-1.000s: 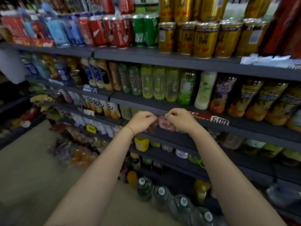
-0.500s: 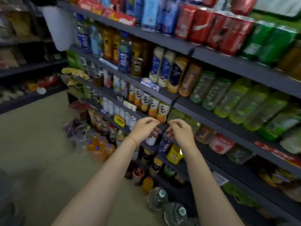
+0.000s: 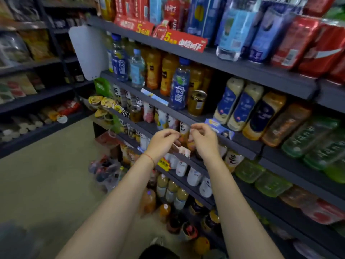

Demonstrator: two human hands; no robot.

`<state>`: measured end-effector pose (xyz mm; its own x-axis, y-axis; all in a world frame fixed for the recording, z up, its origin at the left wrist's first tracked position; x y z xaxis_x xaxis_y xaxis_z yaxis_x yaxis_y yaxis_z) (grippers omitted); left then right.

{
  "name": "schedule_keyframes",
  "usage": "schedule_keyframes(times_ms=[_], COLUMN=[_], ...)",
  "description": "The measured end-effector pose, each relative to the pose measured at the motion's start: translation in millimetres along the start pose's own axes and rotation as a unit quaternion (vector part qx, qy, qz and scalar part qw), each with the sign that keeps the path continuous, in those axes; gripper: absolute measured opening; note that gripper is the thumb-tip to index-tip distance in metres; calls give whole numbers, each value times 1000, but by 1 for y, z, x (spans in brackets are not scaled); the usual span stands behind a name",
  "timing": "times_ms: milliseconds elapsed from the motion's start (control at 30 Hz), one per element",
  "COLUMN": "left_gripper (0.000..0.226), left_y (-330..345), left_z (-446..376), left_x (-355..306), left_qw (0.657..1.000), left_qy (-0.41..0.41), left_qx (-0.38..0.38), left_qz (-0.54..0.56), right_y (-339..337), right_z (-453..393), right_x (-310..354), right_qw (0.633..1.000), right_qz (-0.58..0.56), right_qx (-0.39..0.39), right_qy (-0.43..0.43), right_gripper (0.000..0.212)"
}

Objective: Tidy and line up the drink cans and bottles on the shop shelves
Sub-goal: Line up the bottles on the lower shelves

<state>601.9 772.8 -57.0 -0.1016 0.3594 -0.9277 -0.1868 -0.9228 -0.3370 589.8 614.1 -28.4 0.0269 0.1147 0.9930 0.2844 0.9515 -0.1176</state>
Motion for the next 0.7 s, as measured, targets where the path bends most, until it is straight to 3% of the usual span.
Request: schedule_keyframes(times_ms=[67,267,433,600,700], left_gripper=[20,24,36,36,40], left_y=[-22,-82,-101,-108,-109], left_z=[-32,-122,-163,-186,-195], left_x=[-1,-13,-23,-36,-44], left_qw=[1000,996,997,994,990], left_qy=[-2,10,43,100,131], left_qx=[-5,-29,-25,-7,39], left_qz=[-15,-80,-53,-34,-26], right_y=[18,61,74,76,74], right_z=[-40,-134,-159,-173,-163], right_x=[10,40,63,65,71], right_qw=[999,991,952,949,948], right_qz=[3,84,224,217,183], right_qx=[-25,-79,-169,-214,-235], right_qy=[-26,-64,-125,-85,-111], right_gripper=[14,56,72,78,77])
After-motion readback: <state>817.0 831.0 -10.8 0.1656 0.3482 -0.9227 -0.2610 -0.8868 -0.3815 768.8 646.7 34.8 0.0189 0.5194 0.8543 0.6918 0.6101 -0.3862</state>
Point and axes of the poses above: each hand's wrist, its own z-axis away from the middle knuckle, its own y-axis out of the palm, x = y × z, the point moved 10 cm from there along -z, towards the middle knuckle, and after that the axes turned 12 degrees about -z, right-handed, at the moved point
